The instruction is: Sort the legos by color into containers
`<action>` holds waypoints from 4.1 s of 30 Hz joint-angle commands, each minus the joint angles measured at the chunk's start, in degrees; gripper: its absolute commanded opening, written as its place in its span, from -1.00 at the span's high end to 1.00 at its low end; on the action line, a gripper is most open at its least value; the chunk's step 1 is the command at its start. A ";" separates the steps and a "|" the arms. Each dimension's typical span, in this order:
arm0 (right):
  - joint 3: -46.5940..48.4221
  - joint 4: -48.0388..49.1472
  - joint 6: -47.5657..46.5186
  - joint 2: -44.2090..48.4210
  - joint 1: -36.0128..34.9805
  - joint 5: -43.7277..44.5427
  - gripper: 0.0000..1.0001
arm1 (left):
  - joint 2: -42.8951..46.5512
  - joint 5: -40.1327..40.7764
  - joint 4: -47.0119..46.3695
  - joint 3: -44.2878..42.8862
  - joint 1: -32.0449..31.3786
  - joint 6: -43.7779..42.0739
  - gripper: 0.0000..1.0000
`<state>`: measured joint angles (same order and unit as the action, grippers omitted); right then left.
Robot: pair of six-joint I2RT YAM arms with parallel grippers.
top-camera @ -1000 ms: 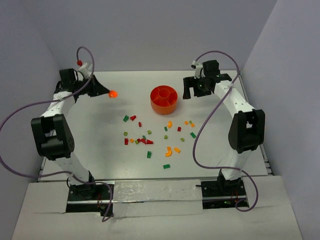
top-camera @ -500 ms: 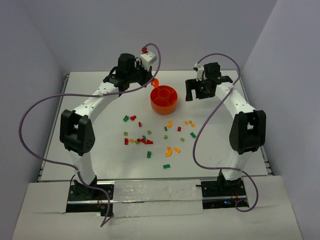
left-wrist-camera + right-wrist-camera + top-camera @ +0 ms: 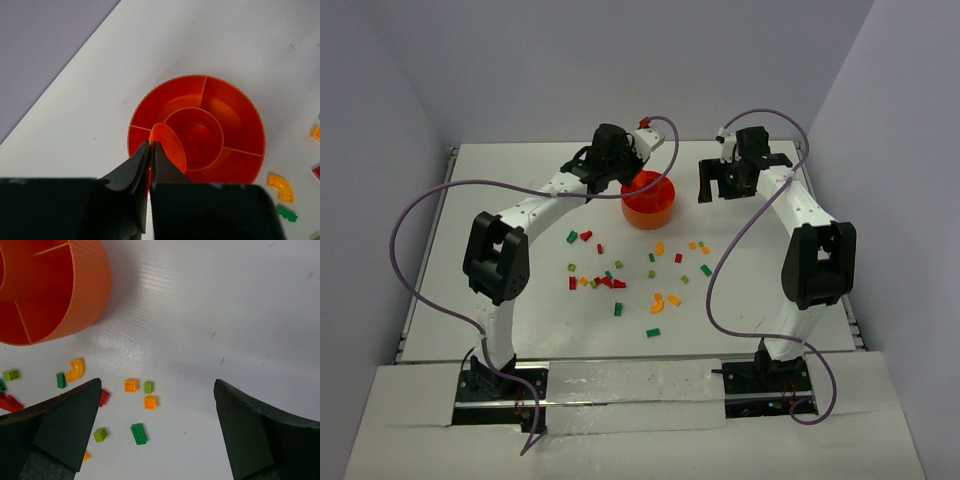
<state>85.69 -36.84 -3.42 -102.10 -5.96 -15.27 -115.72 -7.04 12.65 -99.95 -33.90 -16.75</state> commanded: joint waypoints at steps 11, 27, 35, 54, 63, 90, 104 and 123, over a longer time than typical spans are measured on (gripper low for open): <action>-1.93 1.42 -0.18 4.10 0.33 0.24 -1.00 | -3.29 0.71 -1.40 -4.99 -1.87 -0.13 0.67; -8.23 3.52 -2.37 5.25 0.16 2.33 -0.71 | 1.95 -0.16 0.70 -7.99 -1.88 4.86 -0.08; -12.71 3.66 -5.58 3.06 -3.29 7.30 -0.13 | 12.45 -7.92 7.37 -0.49 6.65 17.57 -0.09; -14.75 1.95 -5.10 -4.13 -8.80 9.48 -0.11 | 22.47 -14.40 9.51 16.34 17.37 20.52 -0.24; -15.77 2.21 -5.41 -5.69 -9.29 9.17 0.04 | 22.09 -14.53 8.37 17.29 17.85 20.79 -0.24; 8.15 1.68 -1.94 -2.53 -10.04 -0.29 0.98 | 23.67 -19.80 8.59 24.28 20.66 18.65 -0.25; 13.71 4.19 -1.24 -10.40 -12.59 -0.77 0.90 | 24.22 -19.72 8.44 27.26 22.26 18.20 -0.25; 15.56 3.44 -1.59 -13.30 -14.26 0.15 0.15 | 22.20 -15.98 8.18 28.85 23.36 17.98 -0.24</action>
<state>98.26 -34.15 -5.10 -114.80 -19.75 -15.66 -93.84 -24.53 22.50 -71.13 -11.13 2.13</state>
